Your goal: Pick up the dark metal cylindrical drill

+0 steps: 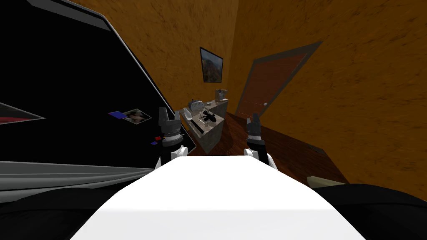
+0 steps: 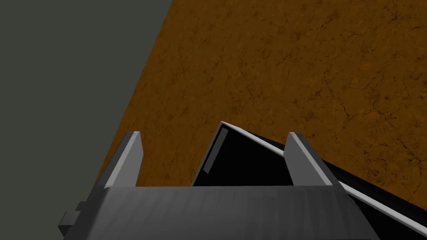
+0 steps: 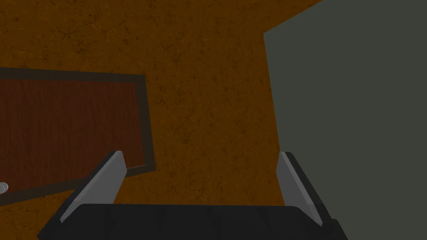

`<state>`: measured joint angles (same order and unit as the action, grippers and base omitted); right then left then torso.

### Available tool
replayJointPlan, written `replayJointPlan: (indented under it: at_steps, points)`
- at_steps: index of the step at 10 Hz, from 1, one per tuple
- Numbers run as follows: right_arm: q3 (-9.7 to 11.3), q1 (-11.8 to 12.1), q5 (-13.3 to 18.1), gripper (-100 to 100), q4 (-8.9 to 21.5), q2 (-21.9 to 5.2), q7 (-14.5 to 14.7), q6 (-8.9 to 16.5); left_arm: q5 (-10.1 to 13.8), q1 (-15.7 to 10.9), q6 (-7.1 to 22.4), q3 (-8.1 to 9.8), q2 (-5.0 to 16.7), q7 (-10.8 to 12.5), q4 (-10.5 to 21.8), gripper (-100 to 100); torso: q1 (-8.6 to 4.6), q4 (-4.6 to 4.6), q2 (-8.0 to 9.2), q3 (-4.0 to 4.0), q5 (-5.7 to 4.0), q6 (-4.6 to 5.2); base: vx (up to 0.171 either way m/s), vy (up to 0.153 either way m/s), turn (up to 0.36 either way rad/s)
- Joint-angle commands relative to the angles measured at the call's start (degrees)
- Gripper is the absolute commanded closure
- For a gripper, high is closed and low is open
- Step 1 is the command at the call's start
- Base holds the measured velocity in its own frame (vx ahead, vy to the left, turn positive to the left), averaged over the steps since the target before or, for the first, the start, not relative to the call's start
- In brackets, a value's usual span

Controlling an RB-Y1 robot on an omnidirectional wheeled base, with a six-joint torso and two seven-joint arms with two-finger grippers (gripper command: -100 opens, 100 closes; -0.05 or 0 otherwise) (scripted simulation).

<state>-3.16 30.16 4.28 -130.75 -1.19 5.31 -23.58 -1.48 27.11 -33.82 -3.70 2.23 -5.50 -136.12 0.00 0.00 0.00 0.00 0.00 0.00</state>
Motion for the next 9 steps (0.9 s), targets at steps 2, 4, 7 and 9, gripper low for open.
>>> replayJointPlan:
  at_steps: [2,4,7,9]
  points:
    - [0.0,0.0,0.0,0,0.0,0.0,0.0,0.0,-0.17,1.1,3.04,1.86,3.26,0.07,0.71,-100,-0.05,0.0,-0.01,0.0,-0.01,0.0,0.002,-0.031,-0.03]
    - [0.0,0.0,0.0,0,0.0,0.0,0.0,0.0,-0.2,2.13,6.29,3.68,5.82,0.09,1.47,-100,-0.13,0.0,0.01,0.0,-0.03,0.0,0.003,-0.043,-0.033]
    - [0.01,0.0,0.0,0,0.0,0.01,0.0,0.0,0.08,3.86,11.86,7.07,10.34,-0.02,3.02,-100,-0.19,-0.01,-0.05,-0.03,-0.04,0.01,0.012,-0.058,-0.059]
    - [0.0,0.0,0.0,0,0.0,0.0,0.0,0.0,0.31,4.43,14.37,8.29,12.01,-0.11,3.64,-100,-0.15,-0.01,-0.05,-0.03,-0.04,0.0,0.015,-0.044,-0.029]
